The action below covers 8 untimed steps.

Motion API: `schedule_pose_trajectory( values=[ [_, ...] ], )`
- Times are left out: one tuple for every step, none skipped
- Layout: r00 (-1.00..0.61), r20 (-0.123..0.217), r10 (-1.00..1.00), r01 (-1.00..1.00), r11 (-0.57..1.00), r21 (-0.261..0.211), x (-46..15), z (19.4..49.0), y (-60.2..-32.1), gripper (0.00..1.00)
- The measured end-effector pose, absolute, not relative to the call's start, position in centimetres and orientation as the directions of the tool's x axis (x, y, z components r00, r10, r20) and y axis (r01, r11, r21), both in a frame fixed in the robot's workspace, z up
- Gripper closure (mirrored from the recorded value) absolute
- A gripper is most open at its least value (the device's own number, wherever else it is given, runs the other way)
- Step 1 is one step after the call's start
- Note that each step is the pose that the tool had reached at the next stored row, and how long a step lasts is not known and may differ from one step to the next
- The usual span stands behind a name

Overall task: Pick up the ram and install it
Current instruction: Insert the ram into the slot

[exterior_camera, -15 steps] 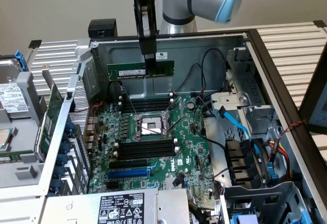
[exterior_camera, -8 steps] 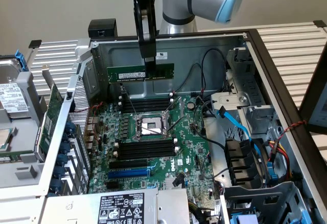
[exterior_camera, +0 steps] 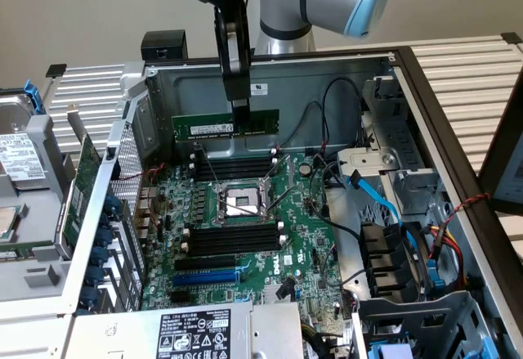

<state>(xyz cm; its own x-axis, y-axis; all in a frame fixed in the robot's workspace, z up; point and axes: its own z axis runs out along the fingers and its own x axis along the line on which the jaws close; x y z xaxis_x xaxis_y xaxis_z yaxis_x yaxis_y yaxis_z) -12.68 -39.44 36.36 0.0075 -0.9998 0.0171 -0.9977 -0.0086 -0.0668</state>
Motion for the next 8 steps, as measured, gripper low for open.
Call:
schedule_pose_trajectory(
  values=[
    [0.007, 0.016, -1.000, -0.998, -0.009, -0.067, -12.7, 36.2, -39.4, 0.87],
    [0.007, 0.015, -1.000, -0.998, -0.008, -0.067, -12.7, 36.0, -39.4, 0.87],
    [0.007, 0.014, -1.000, -0.998, -0.008, -0.067, -12.7, 35.8, -39.4, 0.87],
    [0.007, 0.013, -1.000, -0.998, -0.008, -0.067, -12.7, 35.6, -39.4, 0.87],
    [0.007, 0.012, -1.000, -0.998, -0.008, -0.067, -12.7, 35.5, -39.4, 0.87],
    [0.007, 0.011, -1.000, -0.998, -0.008, -0.067, -12.7, 35.3, -39.5, 0.87],
    [0.007, 0.010, -1.000, -0.998, -0.008, -0.067, -12.7, 35.1, -39.5, 0.87],
    [0.007, 0.008, -1.000, -0.998, -0.008, -0.067, -12.7, 34.9, -39.5, 0.87]
  ],
)
